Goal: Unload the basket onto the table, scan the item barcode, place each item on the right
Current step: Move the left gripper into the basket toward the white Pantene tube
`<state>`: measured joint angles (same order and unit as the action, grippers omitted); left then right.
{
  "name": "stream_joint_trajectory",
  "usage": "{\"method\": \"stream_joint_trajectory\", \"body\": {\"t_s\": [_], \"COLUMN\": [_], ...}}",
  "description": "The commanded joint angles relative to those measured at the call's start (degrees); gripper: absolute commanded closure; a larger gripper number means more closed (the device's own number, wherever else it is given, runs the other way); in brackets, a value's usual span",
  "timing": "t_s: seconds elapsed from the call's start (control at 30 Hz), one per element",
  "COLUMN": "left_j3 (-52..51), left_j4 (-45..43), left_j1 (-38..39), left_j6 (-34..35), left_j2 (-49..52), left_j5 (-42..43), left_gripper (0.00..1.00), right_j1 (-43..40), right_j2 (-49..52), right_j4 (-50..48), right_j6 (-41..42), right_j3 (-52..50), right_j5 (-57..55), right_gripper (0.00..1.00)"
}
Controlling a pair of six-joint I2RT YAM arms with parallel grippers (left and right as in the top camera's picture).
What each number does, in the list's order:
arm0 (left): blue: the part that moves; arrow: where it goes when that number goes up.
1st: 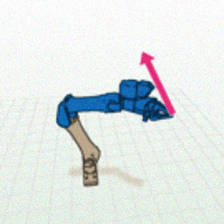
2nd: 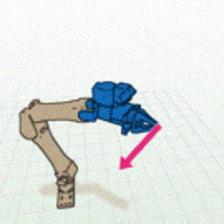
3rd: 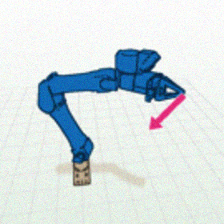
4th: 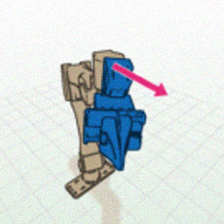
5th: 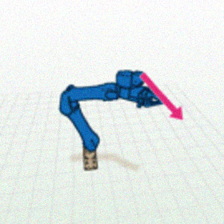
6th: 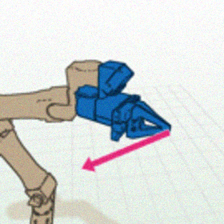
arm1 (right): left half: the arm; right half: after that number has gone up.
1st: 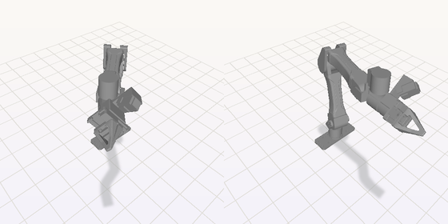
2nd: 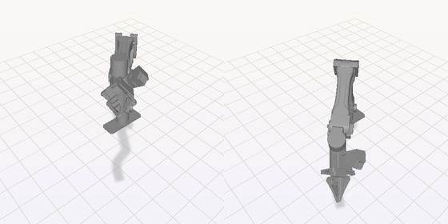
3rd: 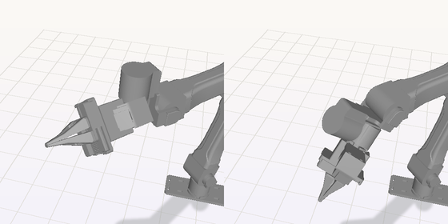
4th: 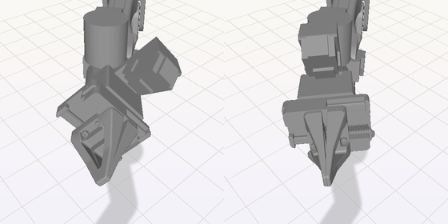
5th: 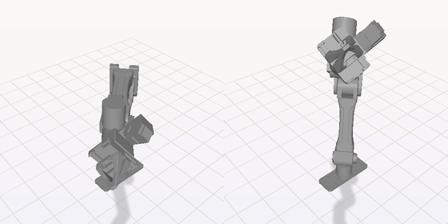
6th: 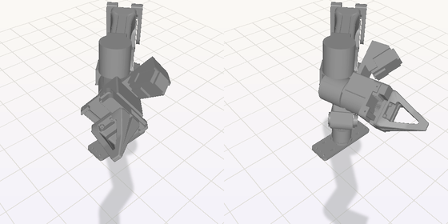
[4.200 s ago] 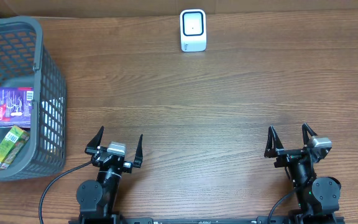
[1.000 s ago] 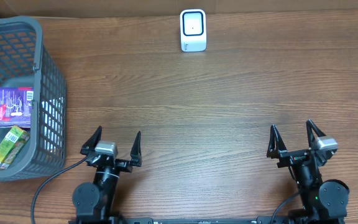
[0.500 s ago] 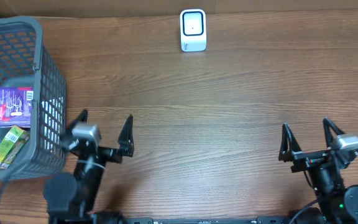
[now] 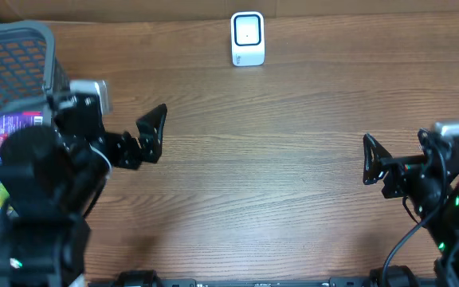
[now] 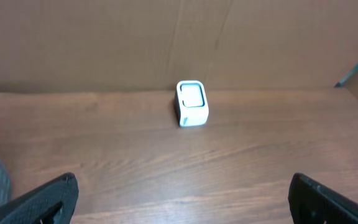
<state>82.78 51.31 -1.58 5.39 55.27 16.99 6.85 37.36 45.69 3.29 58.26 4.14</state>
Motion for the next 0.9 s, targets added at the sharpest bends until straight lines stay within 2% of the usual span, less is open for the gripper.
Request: {"method": "stream_joint_trajectory", "body": {"t_s": [0.0, 0.13, 0.27, 0.4, 0.5, 0.63, 0.73, 0.87], "left_j3": [14.58, 31.52, 41.16, 41.27, 41.07, 41.13, 42.07, 46.10], "left_j4": [7.76, 24.28, 35.10, 35.85, 35.93, 37.00, 36.70, 36.98], "left_j1": [0.11, 0.11, 0.11, 0.11, 0.11, -1.05, -6.29, -18.32], "left_j6": [-1.75, -2.43, -2.80, -6.32, -4.96, -3.23, 0.33, 3.54], "left_j2": [7.74, 17.55, 24.94, 28.59, 32.06, 34.27, 34.07, 34.01], "left_j5": [0.96, 1.22, -1.25, -11.08, -10.95, -13.42, -13.55, -13.35], "left_gripper": [0.00, 0.00, 0.00, 0.01, 0.00, 0.00, 0.00, 0.00], "right_j1": [0.26, 0.26, 0.26, 0.26, 0.26, 0.26, 0.26, 0.26], "right_j2": [6.56, 15.54, 23.80, 29.11, 32.17, 35.15, 36.41, 36.76], "right_j4": [4.39, 13.90, 20.92, 22.49, 22.80, 22.82, 23.45, 24.50], "right_j6": [-3.41, -4.00, -3.98, -2.19, 2.64, 2.71, 2.71, 2.67], "right_j3": [8.31, 17.38, 24.74, 26.36, 26.36, 26.36, 26.36, 26.36], "right_j5": [4.37, 5.01, 4.98, 5.07, 6.38, 9.92, 10.36, 10.29], "right_gripper": [0.00, 0.00, 0.00, 0.00, 0.00, 0.00, 0.00, 0.00]}}
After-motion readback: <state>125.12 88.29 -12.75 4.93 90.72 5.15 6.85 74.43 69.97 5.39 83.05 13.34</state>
